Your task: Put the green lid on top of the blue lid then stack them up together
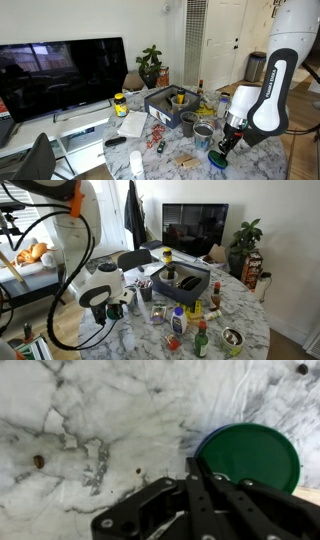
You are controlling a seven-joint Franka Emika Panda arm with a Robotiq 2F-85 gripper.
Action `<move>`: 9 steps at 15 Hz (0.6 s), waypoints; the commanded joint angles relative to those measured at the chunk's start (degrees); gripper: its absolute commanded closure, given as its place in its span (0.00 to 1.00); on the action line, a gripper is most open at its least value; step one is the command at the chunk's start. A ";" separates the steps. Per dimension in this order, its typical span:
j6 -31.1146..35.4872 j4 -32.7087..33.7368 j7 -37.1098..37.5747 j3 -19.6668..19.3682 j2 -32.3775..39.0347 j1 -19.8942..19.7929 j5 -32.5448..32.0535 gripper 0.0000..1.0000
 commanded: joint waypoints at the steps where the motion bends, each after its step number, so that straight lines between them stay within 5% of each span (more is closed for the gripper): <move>1: 1.57 -0.16 -2.15 3.71 2.52 -6.40 -4.30 0.99; 9: -3.62 0.01 -5.06 10.94 2.75 -14.11 -8.45 0.99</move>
